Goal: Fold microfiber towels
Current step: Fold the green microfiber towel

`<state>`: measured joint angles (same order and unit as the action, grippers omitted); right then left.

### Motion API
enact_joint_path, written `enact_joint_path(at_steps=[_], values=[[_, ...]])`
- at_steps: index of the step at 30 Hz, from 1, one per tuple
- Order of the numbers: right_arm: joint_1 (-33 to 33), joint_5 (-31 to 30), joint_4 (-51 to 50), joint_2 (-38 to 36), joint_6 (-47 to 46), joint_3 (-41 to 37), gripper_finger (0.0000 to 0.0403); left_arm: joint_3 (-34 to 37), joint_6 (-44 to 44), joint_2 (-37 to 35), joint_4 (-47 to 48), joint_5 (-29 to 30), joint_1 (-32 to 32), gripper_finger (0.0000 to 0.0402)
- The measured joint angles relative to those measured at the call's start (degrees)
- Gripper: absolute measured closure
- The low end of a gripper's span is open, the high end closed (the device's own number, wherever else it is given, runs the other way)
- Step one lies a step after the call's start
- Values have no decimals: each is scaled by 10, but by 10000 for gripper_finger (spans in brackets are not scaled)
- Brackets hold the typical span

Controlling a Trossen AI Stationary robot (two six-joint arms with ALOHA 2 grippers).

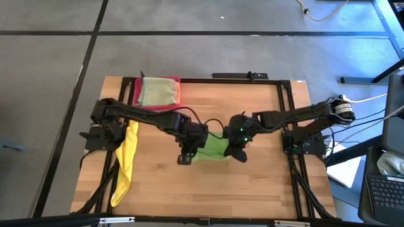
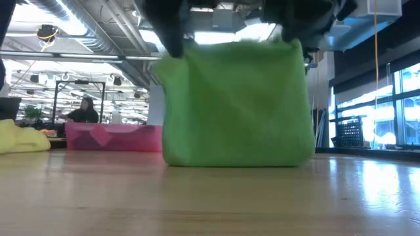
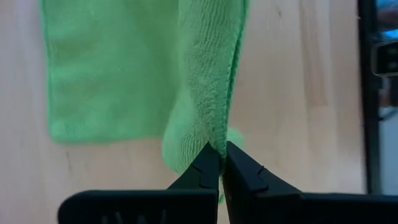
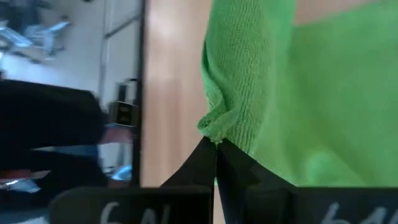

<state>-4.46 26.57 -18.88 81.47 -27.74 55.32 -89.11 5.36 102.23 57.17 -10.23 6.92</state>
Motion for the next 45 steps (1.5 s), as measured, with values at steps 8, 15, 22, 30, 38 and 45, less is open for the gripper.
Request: enact_joint_path(at_steps=[8, 15, 22, 30, 38, 45], values=[[-14, -120, -3, 0, -38, -63, 395, 0, -89, 58, -46, 1, -33, 401], [-14, -191, -1, 0, -26, -88, 395, 0, -123, 113, -41, -7, -66, 401], [-12, -246, -11, 0, -19, -88, 395, 0, -142, 126, -42, 1, -107, 401], [-1, -315, -24, 1, 28, -88, 395, 0, -165, 126, -62, 2, -148, 401], [33, -304, -22, 33, 37, -88, 395, 0, -176, 135, -70, -3, -157, 401], [36, -291, -9, 45, 27, -88, 360, 0, -176, 138, -65, 7, -155, 358]])
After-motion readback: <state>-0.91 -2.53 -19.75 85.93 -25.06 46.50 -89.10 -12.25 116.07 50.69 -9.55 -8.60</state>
